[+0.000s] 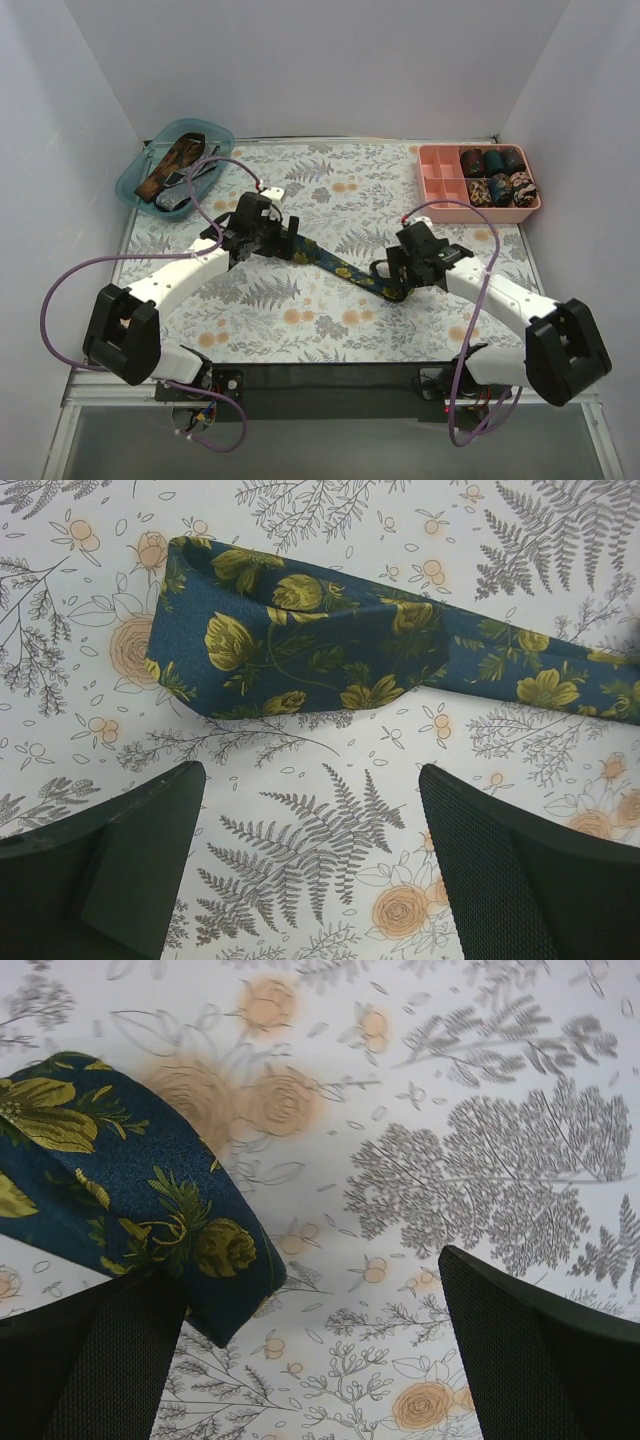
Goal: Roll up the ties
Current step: Flatten the tie
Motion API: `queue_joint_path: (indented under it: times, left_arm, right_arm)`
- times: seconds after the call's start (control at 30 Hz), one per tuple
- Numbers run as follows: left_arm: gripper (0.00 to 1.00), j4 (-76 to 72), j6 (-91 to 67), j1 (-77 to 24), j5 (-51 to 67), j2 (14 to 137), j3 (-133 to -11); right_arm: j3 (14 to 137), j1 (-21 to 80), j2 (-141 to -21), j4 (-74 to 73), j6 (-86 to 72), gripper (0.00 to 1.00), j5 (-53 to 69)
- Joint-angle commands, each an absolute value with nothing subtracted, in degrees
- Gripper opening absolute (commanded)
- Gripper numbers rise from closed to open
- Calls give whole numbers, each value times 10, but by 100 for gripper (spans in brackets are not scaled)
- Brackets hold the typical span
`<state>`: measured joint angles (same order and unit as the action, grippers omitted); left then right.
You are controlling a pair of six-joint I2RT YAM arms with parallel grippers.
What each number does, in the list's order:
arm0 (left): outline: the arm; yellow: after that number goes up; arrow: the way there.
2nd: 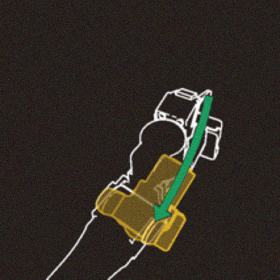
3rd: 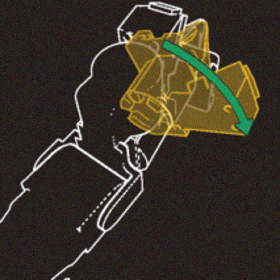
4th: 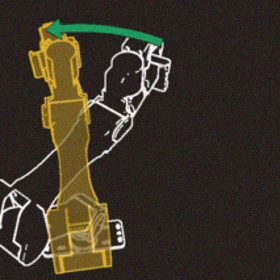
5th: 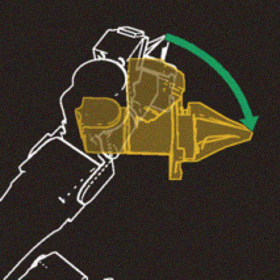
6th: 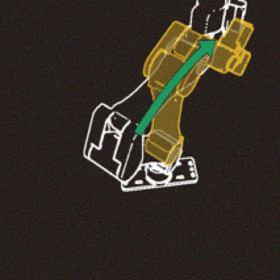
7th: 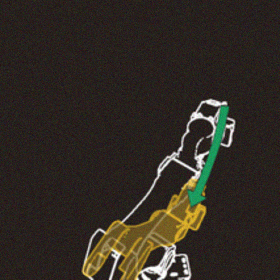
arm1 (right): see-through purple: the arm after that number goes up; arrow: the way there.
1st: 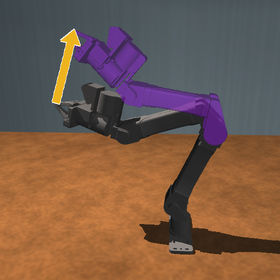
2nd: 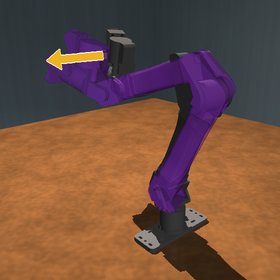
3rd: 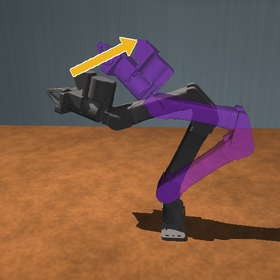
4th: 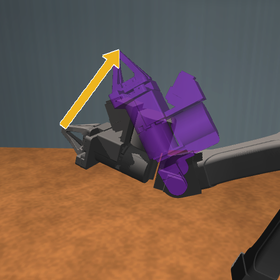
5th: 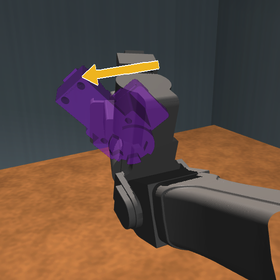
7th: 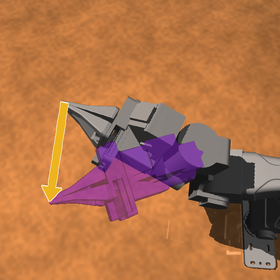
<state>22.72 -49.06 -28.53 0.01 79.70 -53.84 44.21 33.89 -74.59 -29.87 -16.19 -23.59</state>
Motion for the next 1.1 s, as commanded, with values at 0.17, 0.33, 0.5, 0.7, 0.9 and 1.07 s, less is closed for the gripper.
queue_joint_path:
  times: [0.17, 0.33, 0.5, 0.7, 0.9, 1.07]
  left_arm:
    - [83, 227, -435, -339, -101, 818, -562]
    - [84, 226, -422, -377, -135, 838, -577]
    - [84, 227, -427, -403, -163, 860, -597]
    - [84, 235, -447, -411, -176, 874, -609]
    - [84, 248, -452, -411, -186, 874, -618]
    - [84, 252, -451, -411, -179, 871, -622]
  right_arm:
    - [294, 165, -572, -190, -241, 94, -66]
    - [245, 66, -537, -171, -262, 94, 32]
    - [214, 15, -484, -202, -280, 94, 37]
    - [230, 9, -447, -273, -301, 95, 7]
    - [315, 9, -435, -292, -258, 98, 27]
    - [407, 20, -496, -291, -221, 98, 0]
